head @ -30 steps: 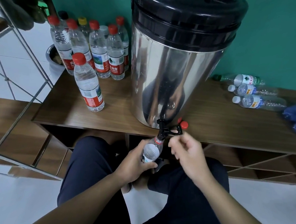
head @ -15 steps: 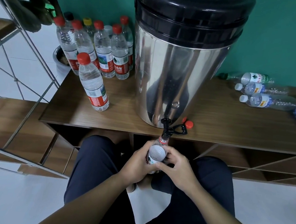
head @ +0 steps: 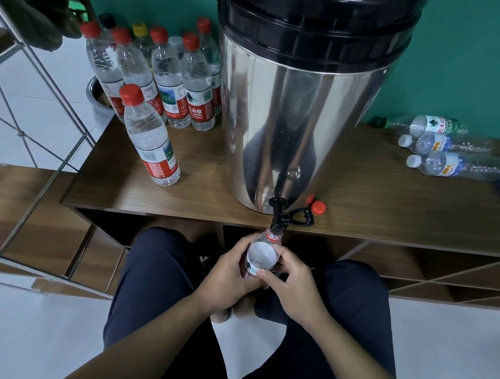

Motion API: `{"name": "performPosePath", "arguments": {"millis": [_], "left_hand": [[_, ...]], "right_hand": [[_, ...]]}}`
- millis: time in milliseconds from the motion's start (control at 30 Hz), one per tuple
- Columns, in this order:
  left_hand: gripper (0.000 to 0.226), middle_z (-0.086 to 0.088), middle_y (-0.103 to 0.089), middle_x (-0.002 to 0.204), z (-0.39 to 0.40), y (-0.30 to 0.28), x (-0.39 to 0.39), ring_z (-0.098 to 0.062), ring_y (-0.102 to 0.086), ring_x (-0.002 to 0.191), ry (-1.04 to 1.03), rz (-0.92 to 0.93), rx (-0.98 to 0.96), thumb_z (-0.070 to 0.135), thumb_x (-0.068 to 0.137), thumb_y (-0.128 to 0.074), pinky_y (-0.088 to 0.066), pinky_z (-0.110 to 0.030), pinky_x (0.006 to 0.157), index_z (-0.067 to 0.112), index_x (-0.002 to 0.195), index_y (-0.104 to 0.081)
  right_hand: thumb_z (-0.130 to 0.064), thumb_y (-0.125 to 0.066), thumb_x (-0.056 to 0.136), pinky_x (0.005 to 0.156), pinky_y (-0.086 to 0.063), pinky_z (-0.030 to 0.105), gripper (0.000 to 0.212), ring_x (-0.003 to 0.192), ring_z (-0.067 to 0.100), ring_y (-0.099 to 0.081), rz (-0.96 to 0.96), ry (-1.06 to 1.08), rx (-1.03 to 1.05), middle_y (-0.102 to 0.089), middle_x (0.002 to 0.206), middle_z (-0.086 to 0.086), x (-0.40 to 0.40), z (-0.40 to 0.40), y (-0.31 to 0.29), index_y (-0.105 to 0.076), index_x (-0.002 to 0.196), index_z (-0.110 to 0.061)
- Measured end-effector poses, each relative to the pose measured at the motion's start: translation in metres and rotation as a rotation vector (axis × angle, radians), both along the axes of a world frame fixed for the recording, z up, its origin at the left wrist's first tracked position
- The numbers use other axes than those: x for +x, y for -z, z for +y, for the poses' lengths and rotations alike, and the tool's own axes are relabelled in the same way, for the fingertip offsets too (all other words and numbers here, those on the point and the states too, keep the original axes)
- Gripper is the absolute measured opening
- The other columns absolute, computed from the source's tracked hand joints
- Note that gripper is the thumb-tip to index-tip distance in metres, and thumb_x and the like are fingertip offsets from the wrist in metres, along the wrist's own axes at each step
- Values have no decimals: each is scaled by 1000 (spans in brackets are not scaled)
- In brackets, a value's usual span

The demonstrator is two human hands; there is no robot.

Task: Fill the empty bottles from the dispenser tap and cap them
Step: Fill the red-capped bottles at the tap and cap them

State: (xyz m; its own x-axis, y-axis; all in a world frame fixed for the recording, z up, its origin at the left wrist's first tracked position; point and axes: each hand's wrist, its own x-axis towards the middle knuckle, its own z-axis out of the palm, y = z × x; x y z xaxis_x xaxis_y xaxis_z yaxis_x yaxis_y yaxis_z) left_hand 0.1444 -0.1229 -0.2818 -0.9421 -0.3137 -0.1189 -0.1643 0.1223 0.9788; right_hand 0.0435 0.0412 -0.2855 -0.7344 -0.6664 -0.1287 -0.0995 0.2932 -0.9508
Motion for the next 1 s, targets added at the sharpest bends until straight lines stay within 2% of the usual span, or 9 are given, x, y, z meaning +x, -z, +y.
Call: {"name": "performPosePath", "arguments": {"millis": [100,167,400,533,667,867,1000], "left_hand": [[67,9,-75,136,-2,5,1,-17,-72,128,-9,-20,-24,11,92,-88,-57,-48,111,33,149,-60],[63,9,-76,133,0,4,1,-16,-72,127,-15,-24,-17,12,94,-88,-57,-45,111,32,147,-62],[67,4,-77,135,3,1,-4,-20,-73,128,-22,28,105,9,94,-90,-57,-29,108,28,153,-62],[66,3,-78,134,4,-1,-4,-22,-73,127,-33,54,134,10,94,-90,-56,-21,102,26,152,-63],[68,0,-78,133,4,-2,-3,-20,-75,120,-29,52,161,7,94,-89,-57,-19,99,27,153,-62],[69,0,-78,133,3,-2,-3,-16,-74,120,-28,63,164,7,95,-88,-56,-19,99,29,155,-61],[68,1,-78,135,4,0,-3,-27,-73,127,-28,74,164,11,96,-89,-57,-22,102,27,155,-61]], "right_hand": [[-24,-87,95,100,-61,55,54,116,22,-76,-6,16,3,-79,128,-7,1,-1,3,-68,144,-39],[-24,-86,95,99,-61,57,55,115,22,-76,2,17,2,-79,128,-7,0,-1,6,-68,145,-38],[-14,-86,96,104,-61,42,52,112,14,-77,73,23,12,-81,121,-15,1,5,-2,-70,143,-30],[-13,-86,95,103,-61,41,49,111,13,-78,88,21,20,-81,119,-16,1,6,-4,-71,140,-30],[-13,-85,96,101,-61,36,52,109,12,-78,73,13,14,-82,120,-15,2,6,-6,-70,143,-31],[-12,-85,97,98,-61,30,52,106,10,-78,55,7,-2,-82,120,-15,3,6,-8,-70,144,-29],[-11,-84,97,99,-61,29,53,108,10,-78,50,5,0,-82,120,-16,3,6,-9,-69,145,-29]]}}
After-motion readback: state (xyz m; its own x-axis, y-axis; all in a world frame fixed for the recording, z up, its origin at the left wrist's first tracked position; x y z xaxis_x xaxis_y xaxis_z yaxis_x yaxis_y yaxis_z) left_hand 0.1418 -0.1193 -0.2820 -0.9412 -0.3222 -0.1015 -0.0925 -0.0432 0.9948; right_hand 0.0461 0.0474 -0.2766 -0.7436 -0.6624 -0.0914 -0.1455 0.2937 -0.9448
